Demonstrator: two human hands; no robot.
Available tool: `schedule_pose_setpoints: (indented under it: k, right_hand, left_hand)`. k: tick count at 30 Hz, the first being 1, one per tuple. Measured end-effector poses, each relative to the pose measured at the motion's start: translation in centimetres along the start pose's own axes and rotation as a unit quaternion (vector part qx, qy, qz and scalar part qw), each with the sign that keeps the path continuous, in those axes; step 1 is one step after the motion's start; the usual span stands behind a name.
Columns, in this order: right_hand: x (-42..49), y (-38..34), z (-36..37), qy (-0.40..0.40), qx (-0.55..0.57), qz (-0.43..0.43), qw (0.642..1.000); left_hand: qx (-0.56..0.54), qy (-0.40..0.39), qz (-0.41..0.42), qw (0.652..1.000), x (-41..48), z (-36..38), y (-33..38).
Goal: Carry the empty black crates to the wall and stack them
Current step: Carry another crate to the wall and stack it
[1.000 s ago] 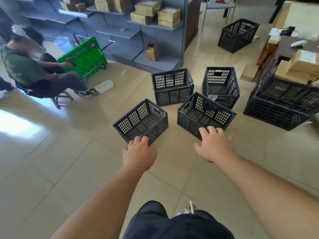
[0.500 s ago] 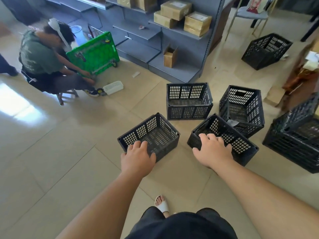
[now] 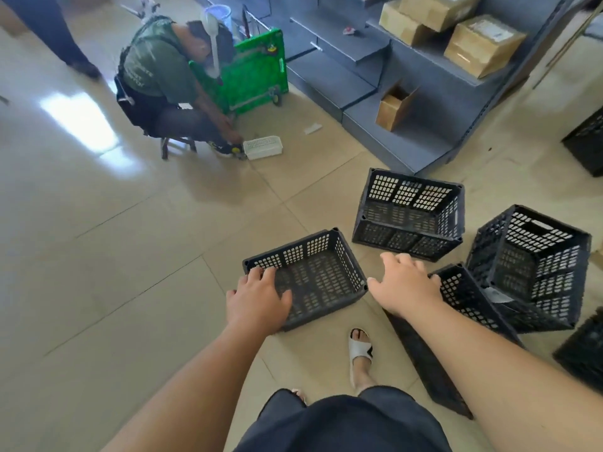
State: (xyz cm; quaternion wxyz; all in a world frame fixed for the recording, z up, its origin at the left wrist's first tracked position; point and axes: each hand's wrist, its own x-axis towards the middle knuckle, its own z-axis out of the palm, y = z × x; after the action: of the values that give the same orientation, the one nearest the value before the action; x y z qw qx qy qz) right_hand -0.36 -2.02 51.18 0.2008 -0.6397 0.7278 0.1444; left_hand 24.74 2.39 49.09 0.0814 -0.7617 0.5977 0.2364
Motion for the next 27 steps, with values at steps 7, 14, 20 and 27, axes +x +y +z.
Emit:
schedule_pose_setpoints:
  k: [7, 14, 20, 27]
  right_hand:
    - [10.0, 0.3, -0.8, -0.057, -0.040, -0.065, 0.995]
    - [17.1, -2.2, 0.6, -0.114, -0.017, -0.051, 0.992]
    - [23.2, -4.7, 3.9, -0.111, 0.104, 0.009, 0.988]
    - [30.5, -6.1, 10.9, -0.116, 0.124, 0.067, 0.983]
  left_hand:
    - [-0.082, -0.030, -0.140, 0.986, 3.7, 0.6, 2.6]
    - [-0.166, -0.057, -0.225, 0.958, 8.1, 2.9, 1.4]
    - [-0.246, -0.083, -0.262, 0.929, 14.0, 5.9, -1.6]
    - [-0.281, -0.104, -0.288, 0.910, 20.7, 11.5, -4.8]
